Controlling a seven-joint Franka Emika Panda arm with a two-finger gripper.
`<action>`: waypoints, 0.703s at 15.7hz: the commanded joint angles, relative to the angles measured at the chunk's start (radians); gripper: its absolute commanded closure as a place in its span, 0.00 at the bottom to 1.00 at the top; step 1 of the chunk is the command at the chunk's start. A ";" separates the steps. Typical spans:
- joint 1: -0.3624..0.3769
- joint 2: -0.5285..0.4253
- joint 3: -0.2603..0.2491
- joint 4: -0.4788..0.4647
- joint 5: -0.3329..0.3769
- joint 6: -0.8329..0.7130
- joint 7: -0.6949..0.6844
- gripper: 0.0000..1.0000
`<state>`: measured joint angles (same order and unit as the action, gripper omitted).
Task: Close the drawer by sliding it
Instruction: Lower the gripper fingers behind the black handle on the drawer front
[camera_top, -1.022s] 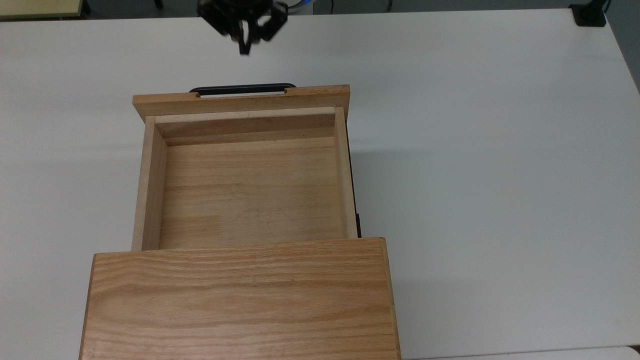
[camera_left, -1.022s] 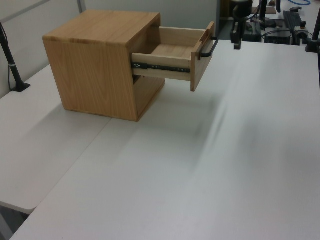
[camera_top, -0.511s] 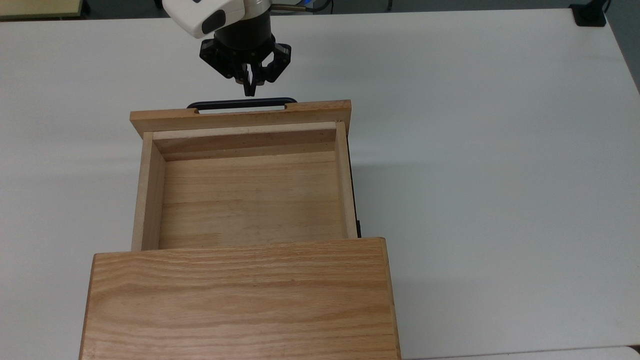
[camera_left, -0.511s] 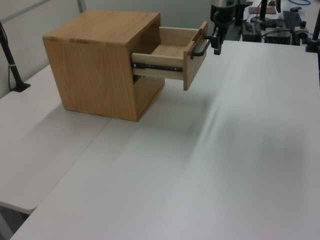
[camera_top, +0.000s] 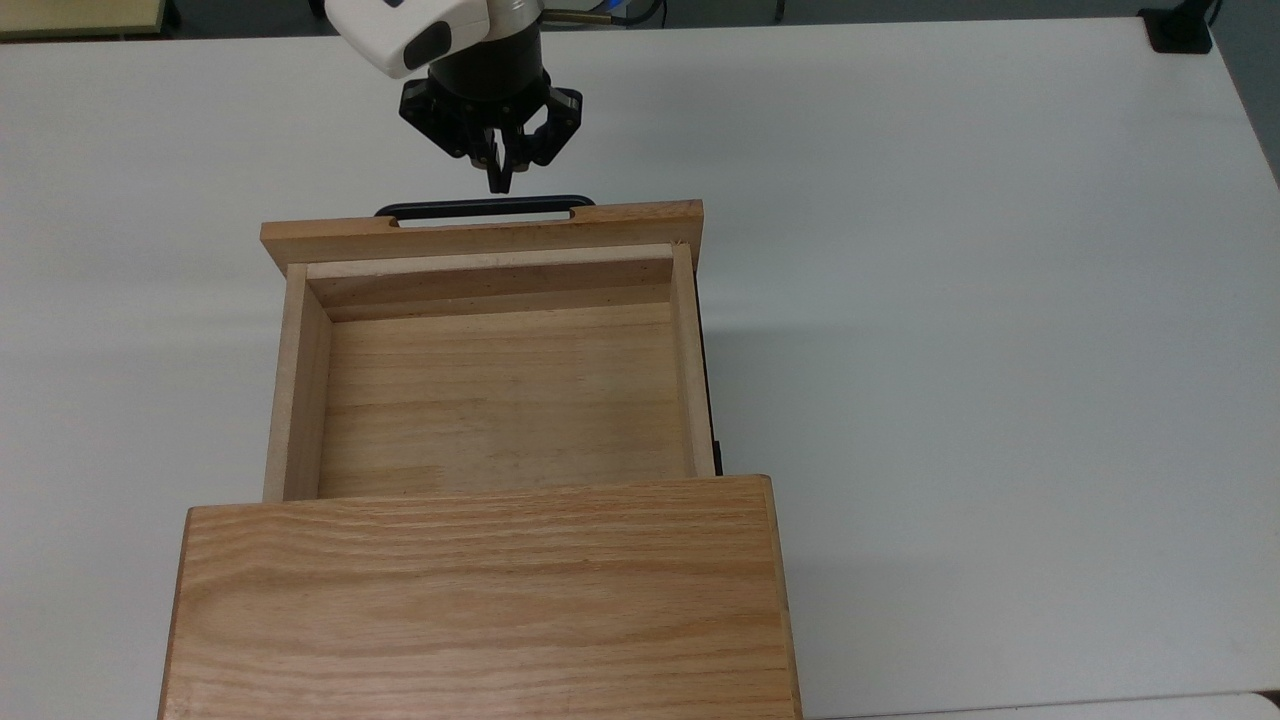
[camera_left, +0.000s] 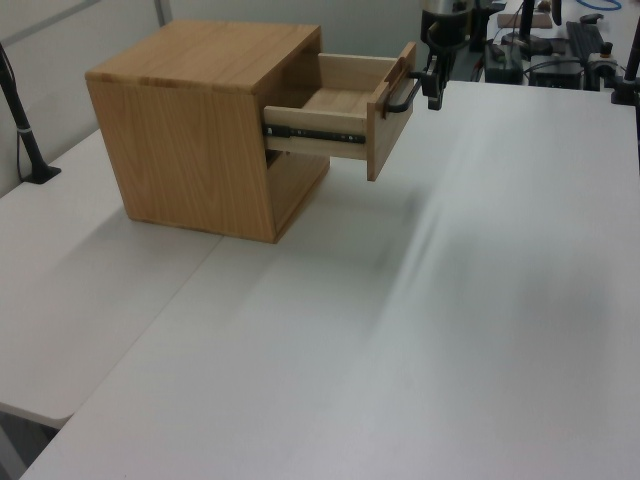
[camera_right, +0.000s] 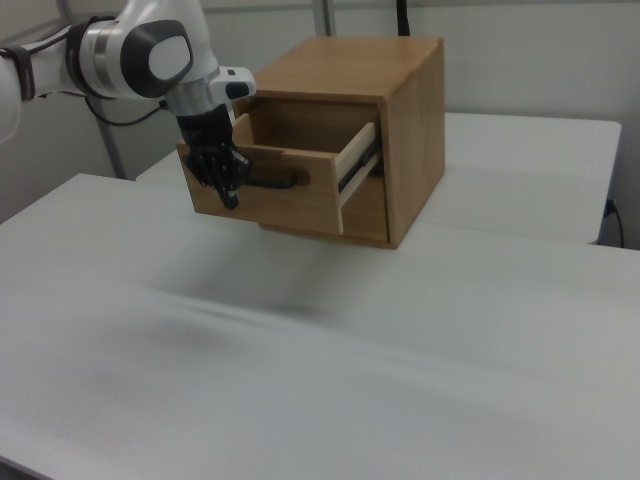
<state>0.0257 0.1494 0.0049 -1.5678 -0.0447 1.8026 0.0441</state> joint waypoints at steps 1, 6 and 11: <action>0.003 0.239 -0.020 0.218 0.015 0.273 0.119 0.95; 0.003 0.179 -0.020 0.201 0.025 0.074 0.045 0.95; 0.005 0.128 -0.042 0.193 0.025 -0.086 -0.015 0.94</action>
<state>0.0249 0.1631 0.0024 -1.5715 -0.0445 1.8041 0.0443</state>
